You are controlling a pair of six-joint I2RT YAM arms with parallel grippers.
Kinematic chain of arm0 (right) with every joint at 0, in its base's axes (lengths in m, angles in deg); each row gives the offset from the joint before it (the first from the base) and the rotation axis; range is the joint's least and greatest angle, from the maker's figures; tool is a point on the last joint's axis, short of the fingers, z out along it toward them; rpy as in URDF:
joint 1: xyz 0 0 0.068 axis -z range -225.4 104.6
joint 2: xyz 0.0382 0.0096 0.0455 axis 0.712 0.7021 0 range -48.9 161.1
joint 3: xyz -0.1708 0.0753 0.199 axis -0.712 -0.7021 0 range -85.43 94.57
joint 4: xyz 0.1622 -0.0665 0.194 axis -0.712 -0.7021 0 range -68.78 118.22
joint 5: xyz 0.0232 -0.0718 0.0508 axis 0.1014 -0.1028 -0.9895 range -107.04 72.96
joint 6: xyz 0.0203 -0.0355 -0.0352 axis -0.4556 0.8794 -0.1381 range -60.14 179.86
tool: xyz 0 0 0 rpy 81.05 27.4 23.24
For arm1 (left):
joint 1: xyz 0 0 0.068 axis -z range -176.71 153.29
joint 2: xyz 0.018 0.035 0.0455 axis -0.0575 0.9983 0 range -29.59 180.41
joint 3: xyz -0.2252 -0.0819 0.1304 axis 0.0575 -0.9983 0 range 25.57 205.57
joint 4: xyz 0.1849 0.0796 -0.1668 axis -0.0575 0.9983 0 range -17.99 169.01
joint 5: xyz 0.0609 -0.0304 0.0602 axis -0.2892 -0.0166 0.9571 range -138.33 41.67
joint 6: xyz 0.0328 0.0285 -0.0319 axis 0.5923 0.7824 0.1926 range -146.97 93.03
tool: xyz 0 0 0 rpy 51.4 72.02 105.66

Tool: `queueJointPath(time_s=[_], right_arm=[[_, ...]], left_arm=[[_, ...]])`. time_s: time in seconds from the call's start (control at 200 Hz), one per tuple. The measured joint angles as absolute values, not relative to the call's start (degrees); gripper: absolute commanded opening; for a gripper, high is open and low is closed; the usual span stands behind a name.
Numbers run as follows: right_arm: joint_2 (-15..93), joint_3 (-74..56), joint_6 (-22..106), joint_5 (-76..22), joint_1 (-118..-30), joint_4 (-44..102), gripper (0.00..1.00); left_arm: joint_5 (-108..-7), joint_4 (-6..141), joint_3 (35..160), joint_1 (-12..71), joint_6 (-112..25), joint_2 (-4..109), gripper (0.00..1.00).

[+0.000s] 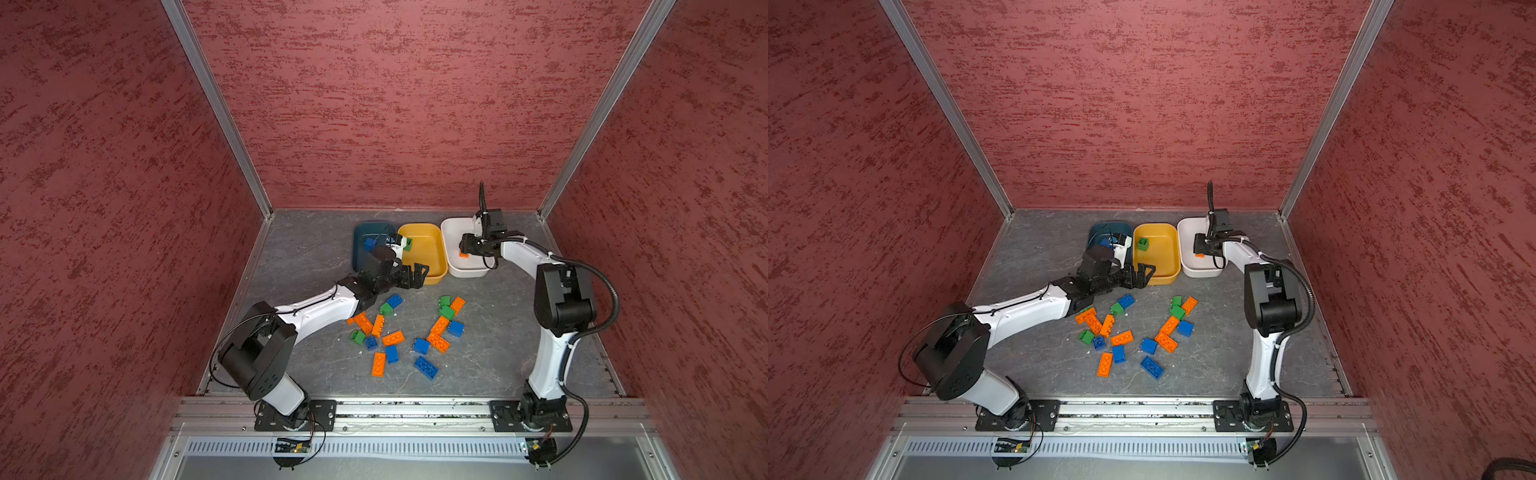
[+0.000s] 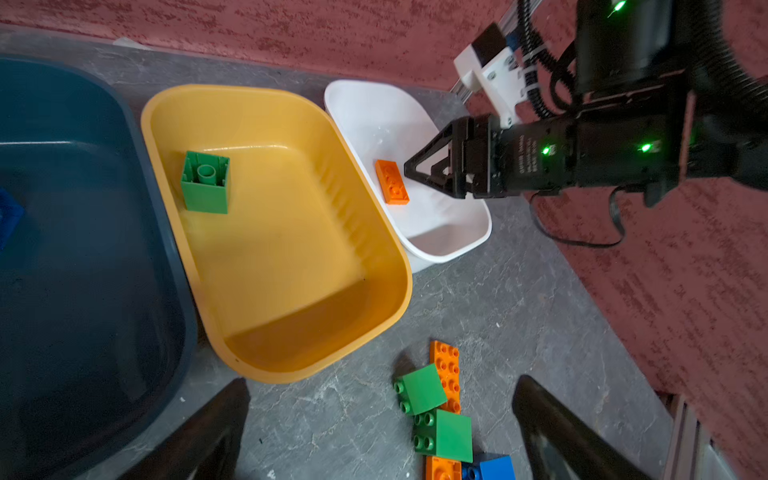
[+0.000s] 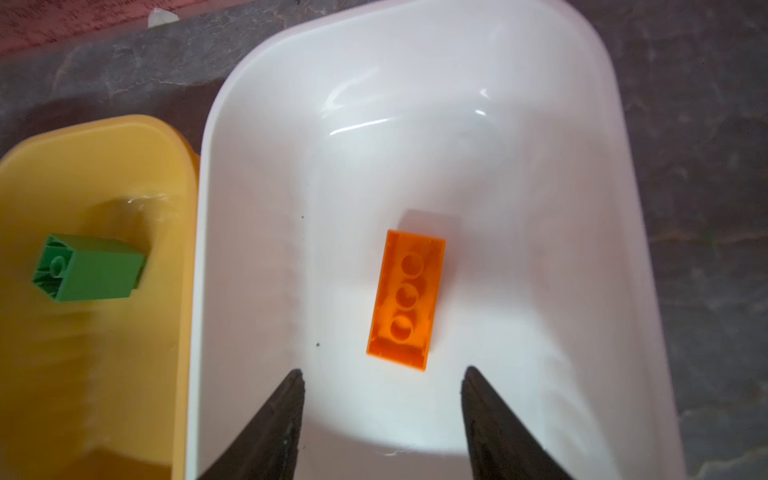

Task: Sort the legos into containers by color
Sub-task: 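Release the orange brick into the white tub and lift the right gripper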

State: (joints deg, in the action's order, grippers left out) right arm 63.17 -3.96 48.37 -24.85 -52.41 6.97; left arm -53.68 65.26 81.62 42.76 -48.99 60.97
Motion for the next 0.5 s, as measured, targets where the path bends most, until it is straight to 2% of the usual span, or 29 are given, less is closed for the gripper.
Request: queueJointPath(time_s=[0.15,0.235,0.501], right_arm=[[53.81,-10.65,47.81,-26.6,-52.47,8.52,0.77],[47.76,-15.08,47.32,-27.63,-52.49,10.57,0.98],[30.99,-30.01,44.7,-29.16,-52.69,16.54,0.99]], left_arm=[[-51.78,69.55,84.64,44.26,-48.08,63.09,0.99],[-50.53,72.15,86.1,44.59,-47.68,63.88,0.99],[-48.37,76.56,89.97,45.62,-47.46,66.85,0.99]])
